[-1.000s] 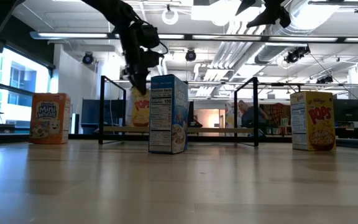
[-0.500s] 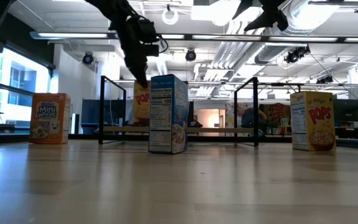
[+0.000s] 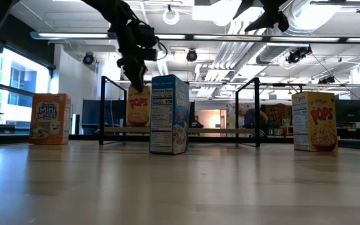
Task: Stack cereal on shelf
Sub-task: Put the middle yellow cereal box on the shelf
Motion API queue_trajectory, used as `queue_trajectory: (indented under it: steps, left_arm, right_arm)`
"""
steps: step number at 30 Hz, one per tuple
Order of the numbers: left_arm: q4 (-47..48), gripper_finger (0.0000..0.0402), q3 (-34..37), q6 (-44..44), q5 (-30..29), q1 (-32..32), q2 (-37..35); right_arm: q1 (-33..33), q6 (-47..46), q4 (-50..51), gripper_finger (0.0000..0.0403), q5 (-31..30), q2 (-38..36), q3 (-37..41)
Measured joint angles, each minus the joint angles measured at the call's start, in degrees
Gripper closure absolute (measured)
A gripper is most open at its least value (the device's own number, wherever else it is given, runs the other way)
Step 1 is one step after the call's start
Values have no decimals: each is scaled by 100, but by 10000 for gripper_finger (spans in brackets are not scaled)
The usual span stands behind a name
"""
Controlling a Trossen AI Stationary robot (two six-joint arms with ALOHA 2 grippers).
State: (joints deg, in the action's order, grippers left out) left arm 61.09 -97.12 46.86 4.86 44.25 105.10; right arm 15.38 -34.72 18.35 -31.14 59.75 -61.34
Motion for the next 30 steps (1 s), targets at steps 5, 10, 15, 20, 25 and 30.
queue_trajectory:
  steps: [5,10,15,20,25,30]
  left_arm:
    - [1,309,0,-213,-31,-2,1]
    - [25,308,0,-442,-30,-2,0]
    - [2,290,0,-464,-32,11,0]
    - [-152,257,0,-475,-50,13,2]
    - [-233,226,0,-559,-50,13,0]
    - [-189,208,0,-592,-68,13,1]
  right_arm:
    - [-4,0,9,158,14,0,0]
    - [-4,0,9,158,14,0,0]
    - [-4,0,11,158,29,0,0]
    - [-4,-2,16,158,300,0,0]
    - [-4,-2,16,158,446,0,0]
    - [-4,-2,15,158,471,0,0]
